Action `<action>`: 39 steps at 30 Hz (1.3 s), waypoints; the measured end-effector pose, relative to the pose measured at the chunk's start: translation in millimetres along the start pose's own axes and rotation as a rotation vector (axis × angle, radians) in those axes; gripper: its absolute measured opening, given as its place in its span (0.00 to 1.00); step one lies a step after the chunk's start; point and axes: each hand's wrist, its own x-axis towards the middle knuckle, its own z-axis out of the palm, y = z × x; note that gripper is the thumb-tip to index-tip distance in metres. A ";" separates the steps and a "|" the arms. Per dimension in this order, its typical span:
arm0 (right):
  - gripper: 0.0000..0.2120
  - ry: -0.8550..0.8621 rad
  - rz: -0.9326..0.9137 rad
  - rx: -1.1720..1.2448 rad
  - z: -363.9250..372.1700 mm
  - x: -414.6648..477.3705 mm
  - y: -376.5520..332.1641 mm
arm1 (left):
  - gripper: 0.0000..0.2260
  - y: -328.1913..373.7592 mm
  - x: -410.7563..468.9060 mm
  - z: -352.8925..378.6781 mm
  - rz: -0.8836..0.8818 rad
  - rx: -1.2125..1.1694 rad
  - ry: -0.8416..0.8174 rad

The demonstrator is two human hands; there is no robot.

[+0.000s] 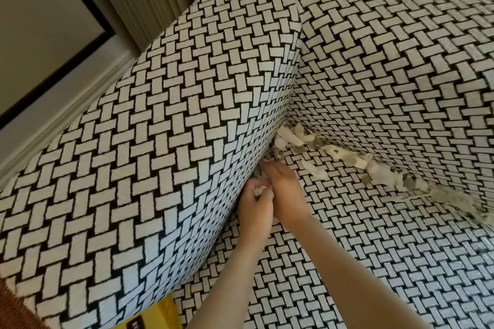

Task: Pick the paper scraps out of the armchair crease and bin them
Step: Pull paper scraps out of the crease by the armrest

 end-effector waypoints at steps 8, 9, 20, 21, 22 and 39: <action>0.16 0.324 0.437 0.534 -13.1 -15.4 -22.5 | 0.11 1.0 -5.4 0.4 -0.038 -0.314 0.006; 0.18 0.356 0.554 0.657 -20.8 -13.5 -26.6 | 0.13 3.1 -4.4 1.4 -0.091 -0.418 0.030; 0.10 0.411 1.234 1.328 -40.9 -14.0 -23.4 | 0.12 18.3 8.0 10.6 -0.365 -0.663 -0.128; 0.12 0.397 1.225 1.348 -40.5 -15.8 -23.5 | 0.13 20.2 9.1 11.7 -0.386 -0.636 -0.167; 0.10 0.388 1.205 1.334 -39.6 -16.8 -21.7 | 0.14 21.3 11.4 12.8 -0.403 -0.601 -0.183; 0.16 0.089 0.639 0.237 -37.1 29.3 -5.2 | 0.14 8.9 12.5 12.0 0.024 0.174 -0.093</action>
